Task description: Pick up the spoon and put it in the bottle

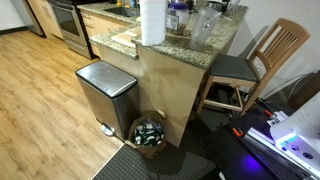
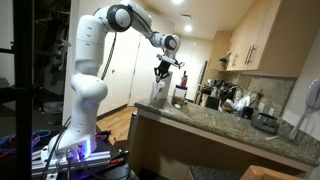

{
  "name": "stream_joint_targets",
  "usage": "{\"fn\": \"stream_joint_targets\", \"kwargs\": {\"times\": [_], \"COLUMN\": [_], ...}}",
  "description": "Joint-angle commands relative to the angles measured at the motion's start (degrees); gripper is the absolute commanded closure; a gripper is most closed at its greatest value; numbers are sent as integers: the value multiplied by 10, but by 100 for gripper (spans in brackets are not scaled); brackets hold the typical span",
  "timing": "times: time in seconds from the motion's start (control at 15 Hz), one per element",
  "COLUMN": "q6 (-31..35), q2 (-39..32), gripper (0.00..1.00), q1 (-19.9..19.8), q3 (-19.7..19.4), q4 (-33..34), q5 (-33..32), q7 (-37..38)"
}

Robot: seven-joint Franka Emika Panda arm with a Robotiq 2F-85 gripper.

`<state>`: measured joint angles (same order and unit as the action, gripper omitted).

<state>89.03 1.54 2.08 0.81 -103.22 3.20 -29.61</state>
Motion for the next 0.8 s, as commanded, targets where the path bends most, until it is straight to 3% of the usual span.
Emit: {"fn": "stream_joint_targets", "kwargs": {"times": [0.0, 0.27, 0.33, 0.47, 0.73], "q6": [-9, -11, -8, -5, 20], "q2": [-29, -48, -52, -56, -43], "gripper": [100, 100, 73, 66, 34], "q1": [13, 28, 31, 41, 62], "q3": [18, 36, 40, 51, 77], "q4": [21, 42, 48, 68, 121], "q5": [-41, -73, -79, -80, -48], "q7": [24, 38, 39, 40, 17]}}
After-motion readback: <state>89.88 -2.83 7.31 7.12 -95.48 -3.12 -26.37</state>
